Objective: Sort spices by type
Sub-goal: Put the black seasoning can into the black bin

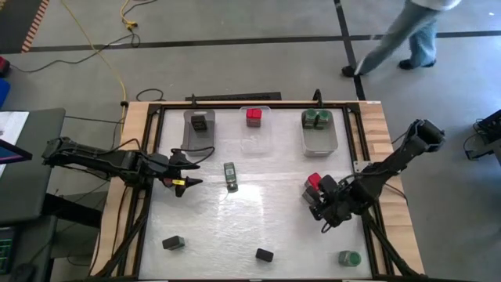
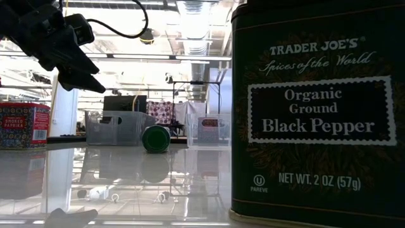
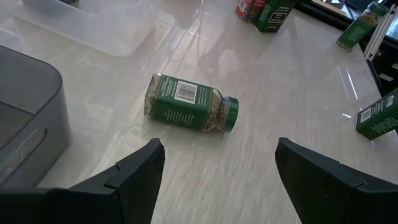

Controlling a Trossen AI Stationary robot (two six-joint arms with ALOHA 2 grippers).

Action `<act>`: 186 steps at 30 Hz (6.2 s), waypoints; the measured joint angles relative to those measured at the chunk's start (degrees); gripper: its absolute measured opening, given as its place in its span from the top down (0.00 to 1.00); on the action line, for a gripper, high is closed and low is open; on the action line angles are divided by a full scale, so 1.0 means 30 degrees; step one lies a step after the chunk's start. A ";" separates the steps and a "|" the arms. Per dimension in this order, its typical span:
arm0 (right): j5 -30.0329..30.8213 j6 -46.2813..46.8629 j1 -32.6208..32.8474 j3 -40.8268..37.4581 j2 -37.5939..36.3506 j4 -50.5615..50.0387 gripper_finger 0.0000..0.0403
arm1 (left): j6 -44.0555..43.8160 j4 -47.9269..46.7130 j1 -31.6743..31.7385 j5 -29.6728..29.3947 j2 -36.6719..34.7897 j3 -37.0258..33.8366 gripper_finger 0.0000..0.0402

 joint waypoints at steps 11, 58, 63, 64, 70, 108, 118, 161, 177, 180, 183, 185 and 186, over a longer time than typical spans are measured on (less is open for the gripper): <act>-0.1045 -0.2654 -0.1965 0.0009 0.0000 0.0022 0.40 | 0.0000 -0.0007 -0.0007 0.0000 0.0006 0.0000 0.27; -0.2594 -0.8737 -0.3880 -0.0035 0.0239 0.3333 0.62 | -0.0219 0.0000 -0.0007 0.0007 0.0006 0.0000 0.27; -0.2565 -1.0818 -0.4979 -0.0028 0.0634 0.4554 0.63 | -0.0219 0.0000 -0.0004 0.0007 0.0006 0.0000 0.27; -0.2572 -1.1270 -0.5221 -0.0035 0.0641 0.4829 0.64 | -0.0224 0.0000 -0.0007 0.0007 -0.0002 0.0000 0.27; -0.2563 -1.3998 -0.6744 -0.0035 0.0616 0.6494 0.65 | -0.0219 0.0007 -0.0007 0.0007 -0.0002 0.0000 0.27; -0.2899 -1.8628 -1.1037 0.1786 0.0270 0.1725 0.63 | 0.0967 0.0066 0.0000 -0.0699 0.0005 0.0000 0.27; -0.2871 -1.8821 -1.0355 0.1786 0.0138 0.1637 0.32 | 0.0935 0.0056 -0.0007 -0.1712 0.0006 0.0000 0.27; -0.2919 -2.2194 -0.8034 0.1779 0.3575 0.2792 0.63 | 0.0933 0.0015 -0.0007 -0.3330 0.0006 0.0000 0.27; -0.2874 -2.5646 -0.9854 0.3185 0.3763 0.8975 0.63 | 0.0934 0.0043 -0.0001 -0.3316 0.0006 0.0000 0.27; -0.2943 -2.7607 -1.0308 0.3979 0.4039 1.0095 0.63 | 0.0903 0.0098 0.0000 -0.3315 0.0142 0.0000 0.27; -0.3009 -2.8581 -1.0701 0.4989 0.4465 0.9823 0.63 | 0.0896 0.0859 -0.0007 -0.3315 0.0751 -0.0007 0.27; -0.3024 -2.9204 -1.0891 0.5737 0.4853 0.9661 0.63 | 0.1047 0.2034 -0.0014 -0.3304 0.1376 -0.0007 0.27; -0.3031 -2.9565 -1.0945 0.5995 0.5174 0.9389 0.63 | 0.1282 0.2846 -0.0021 -0.3327 0.1914 -0.0007 0.27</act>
